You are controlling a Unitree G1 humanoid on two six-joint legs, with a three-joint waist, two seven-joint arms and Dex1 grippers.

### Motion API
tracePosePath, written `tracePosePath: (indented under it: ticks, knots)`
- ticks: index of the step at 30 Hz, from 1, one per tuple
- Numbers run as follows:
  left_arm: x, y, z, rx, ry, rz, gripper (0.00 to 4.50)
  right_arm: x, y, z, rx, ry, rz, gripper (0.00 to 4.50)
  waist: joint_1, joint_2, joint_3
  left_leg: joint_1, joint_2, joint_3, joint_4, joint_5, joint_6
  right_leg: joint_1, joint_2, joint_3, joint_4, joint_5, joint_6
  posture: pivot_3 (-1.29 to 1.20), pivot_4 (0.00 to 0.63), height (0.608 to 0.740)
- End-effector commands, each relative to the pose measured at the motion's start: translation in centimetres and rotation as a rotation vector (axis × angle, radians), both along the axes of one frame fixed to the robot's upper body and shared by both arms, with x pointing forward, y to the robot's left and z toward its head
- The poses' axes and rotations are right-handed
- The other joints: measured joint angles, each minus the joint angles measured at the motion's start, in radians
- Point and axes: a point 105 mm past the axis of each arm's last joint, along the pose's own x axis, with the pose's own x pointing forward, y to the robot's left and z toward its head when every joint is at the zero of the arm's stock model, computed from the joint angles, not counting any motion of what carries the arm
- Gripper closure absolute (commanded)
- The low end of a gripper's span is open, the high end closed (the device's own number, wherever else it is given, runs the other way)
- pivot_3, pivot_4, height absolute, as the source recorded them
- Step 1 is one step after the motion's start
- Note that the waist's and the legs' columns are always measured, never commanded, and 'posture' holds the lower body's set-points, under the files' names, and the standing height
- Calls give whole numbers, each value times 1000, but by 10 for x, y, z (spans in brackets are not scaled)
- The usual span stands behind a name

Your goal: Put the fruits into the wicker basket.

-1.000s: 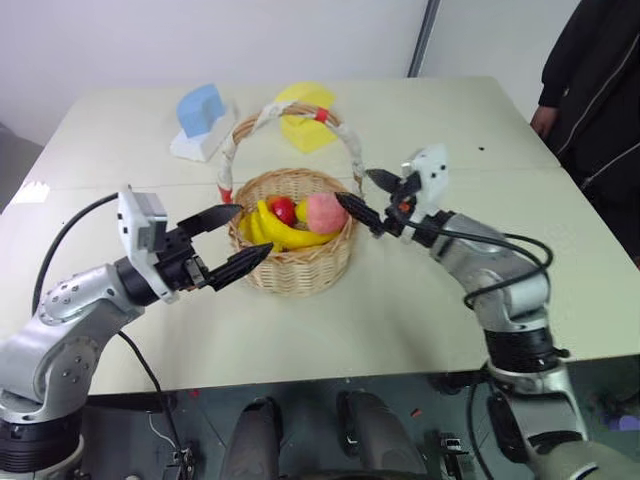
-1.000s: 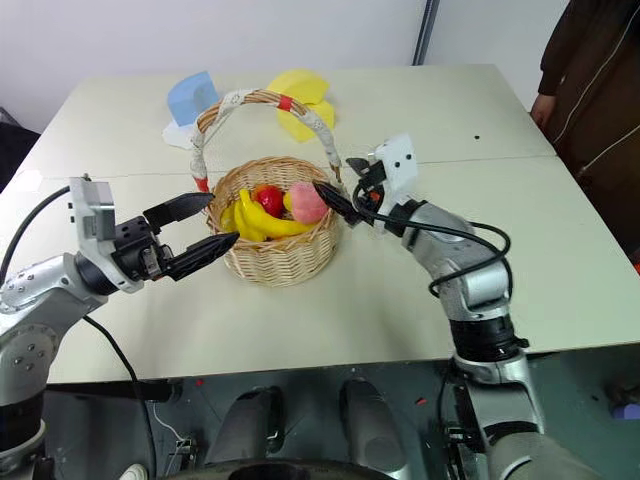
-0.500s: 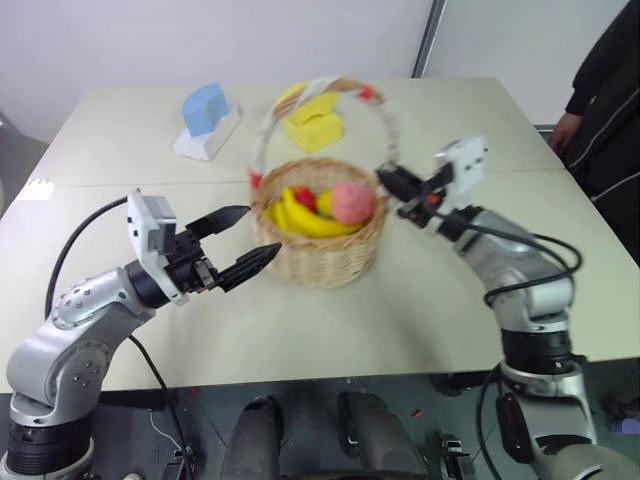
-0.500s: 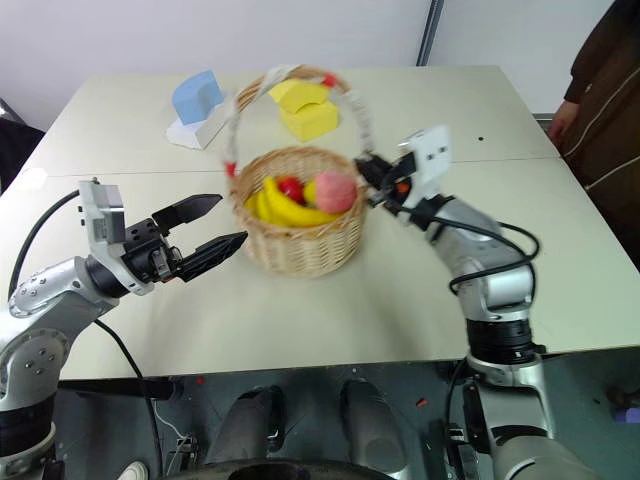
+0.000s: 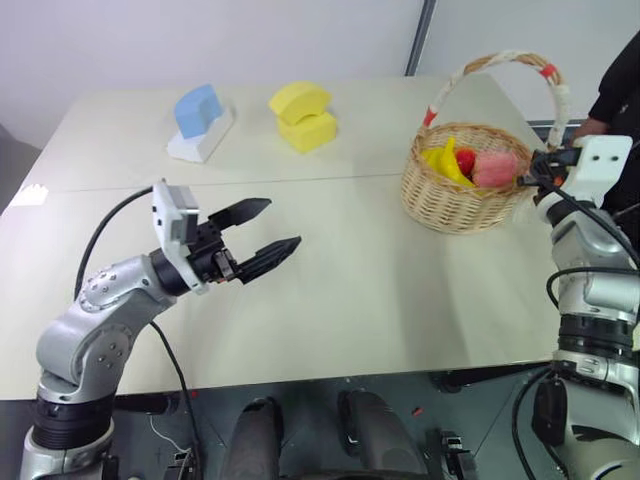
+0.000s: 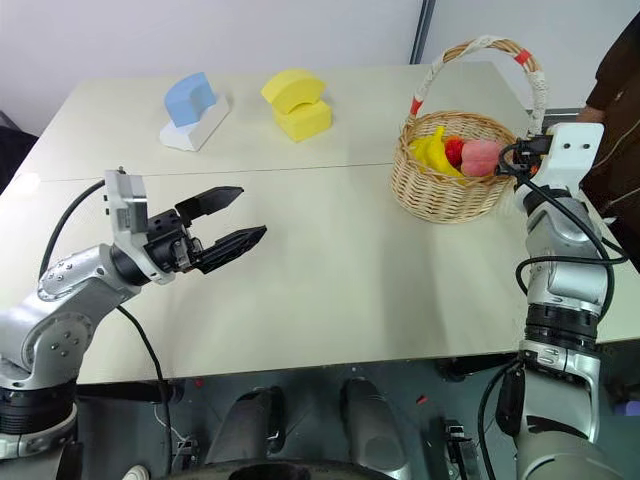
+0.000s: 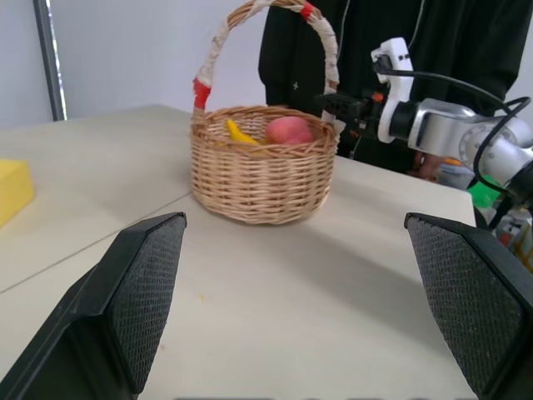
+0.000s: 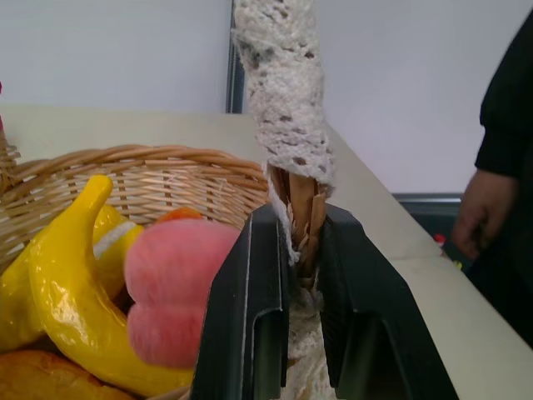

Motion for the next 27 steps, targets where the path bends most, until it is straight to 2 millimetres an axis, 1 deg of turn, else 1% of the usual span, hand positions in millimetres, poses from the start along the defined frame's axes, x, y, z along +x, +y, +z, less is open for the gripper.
tracePosePath:
  ticks: [1, 4, 5, 8, 11, 12, 14, 15, 16, 17, 18, 20, 23, 27]
  knots:
    - [-1, 2, 6, 2, -31, 12, 0, -10, -3, 21, -22, -77, 8, 2637, 3, 0, 0, 0, 0, 0, 0, 0, 0, 0, 0, 0, 0, 0, 0, 0, 150, 740]
    - [2, 6, 2, 9, -7, 38, 0, -20, -5, 20, -22, -88, 33, 970, 4, 0, 0, 0, 0, 0, 0, 0, 0, 0, 0, 0, 0, 0, 0, 0, 150, 740]
    - [3, 8, 0, 14, 5, 51, 0, -24, -6, 19, -30, -90, 42, 544, 5, 0, 0, 0, 0, 0, 0, 0, 0, 0, 0, 0, 0, 0, 0, 0, 150, 740]
    - [10, 22, -9, 15, 40, 120, 0, -42, -8, 12, -35, -91, 98, 544, 7, 0, 0, 0, 0, 0, 0, 0, 0, 1, -1, 0, -1, 0, 1, 0, 150, 740]
    - [14, 40, -23, 46, 74, 214, 0, -58, -15, 5, -39, -94, 97, 544, 3, 0, 0, 0, 0, 0, 1, 0, 0, 1, -1, 0, 0, -1, 1, 0, 150, 740]
    - [14, 45, -26, 55, 78, 236, 0, -62, -15, 4, -44, -95, 109, 544, 1, 1, 0, 0, 0, 0, 0, 0, 0, 1, -1, 0, 0, -1, 0, 0, 150, 740]
    - [17, 62, -39, 96, 105, 327, 0, -67, 9, -7, -88, -57, 257, 544, 0, 1, -1, 1, 0, 0, 0, 0, 0, 1, 0, 0, 0, -2, -2, 0, 150, 740]
    - [17, 71, -46, 112, 118, 367, 0, -70, 28, -16, -118, -19, 365, 544, -1, 1, -1, 2, 0, 0, 0, 0, 0, 1, 0, 0, 0, -2, -2, 0, 150, 740]
    - [17, 82, -54, 134, 127, 424, 0, -74, 55, -29, -146, 31, 505, 544, -3, 1, -1, 2, 1, 0, 0, 0, 0, 1, 0, 0, 0, -3, -2, 0, 150, 740]
    - [17, 90, -59, 141, 137, 466, 0, -79, 76, -39, -158, 68, 614, 544, -5, 1, -1, 3, 1, 0, 0, 0, 0, 1, 1, 0, 0, -3, -2, 0, 150, 740]
    - [17, 95, -63, 136, 148, 497, 0, -84, 92, -47, -161, 98, 702, 544, -8, 1, -1, 3, 1, 0, -1, 0, 0, 2, 1, 0, 0, -4, 0, 0, 150, 740]
    - [16, 101, -70, 134, 165, 532, 0, -88, 108, -56, -168, 126, 783, 544, -6, 1, 0, 4, 2, 0, -1, 0, 0, 2, 1, 0, 1, -4, 0, 0, 150, 740]
    - [10, 107, -84, 144, 184, 580, 0, -86, 131, -70, -172, 161, 876, 544, 2, 1, -1, 3, 1, 1, 1, 0, 0, 2, -1, 0, 0, -4, 0, 0, 150, 740]
    - [3, 107, -91, 139, 185, 591, 0, -77, 141, -73, -157, 157, 905, 544, 5, 0, -1, 1, 0, 1, 1, 0, 0, 2, -3, 0, -2, -2, -4, 0, 150, 740]
